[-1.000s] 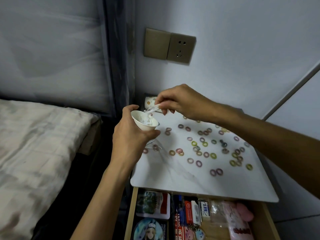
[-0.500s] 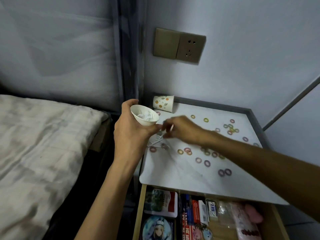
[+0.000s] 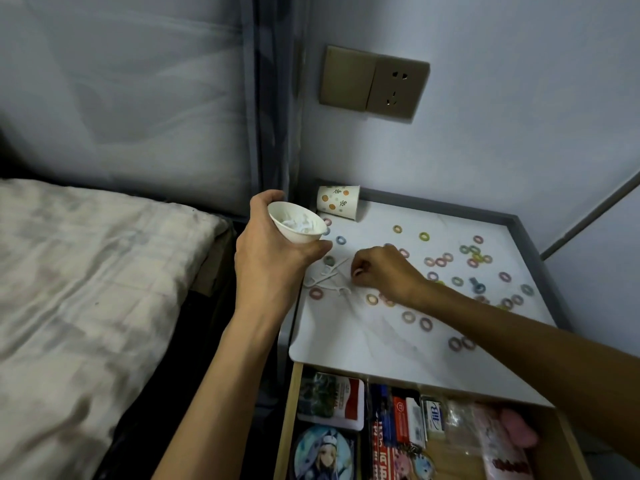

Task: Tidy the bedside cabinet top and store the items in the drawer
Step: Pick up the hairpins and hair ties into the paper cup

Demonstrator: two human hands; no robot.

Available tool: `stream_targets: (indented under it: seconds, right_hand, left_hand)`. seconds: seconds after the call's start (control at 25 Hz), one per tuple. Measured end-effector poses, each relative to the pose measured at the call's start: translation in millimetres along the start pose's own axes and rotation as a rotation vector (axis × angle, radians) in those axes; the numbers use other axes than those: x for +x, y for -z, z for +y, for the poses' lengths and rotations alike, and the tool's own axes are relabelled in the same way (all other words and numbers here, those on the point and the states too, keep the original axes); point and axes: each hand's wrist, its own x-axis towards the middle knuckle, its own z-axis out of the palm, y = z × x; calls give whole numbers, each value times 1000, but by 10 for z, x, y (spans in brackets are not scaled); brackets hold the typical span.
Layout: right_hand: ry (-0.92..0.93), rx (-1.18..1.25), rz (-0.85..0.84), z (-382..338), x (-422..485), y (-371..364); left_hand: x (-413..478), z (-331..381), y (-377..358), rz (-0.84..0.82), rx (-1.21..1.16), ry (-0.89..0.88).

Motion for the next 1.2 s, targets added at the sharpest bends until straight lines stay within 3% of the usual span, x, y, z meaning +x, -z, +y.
stream_targets:
  seconds: [0.24, 0.64, 0.96, 1.2]
  right_hand:
    - [-9, -30, 98, -61, 152, 130]
    - [114, -294, 53, -85, 255, -57]
    - [386, -181, 73, -252, 250, -171]
    - [420, -253, 77, -228, 286, -249]
  left_hand:
    - [2, 9, 4, 17, 8, -1]
    - [33, 2, 34, 37, 0, 7]
    - [6, 37, 18, 26, -36, 13]
    - [23, 20, 3, 25, -27, 19]
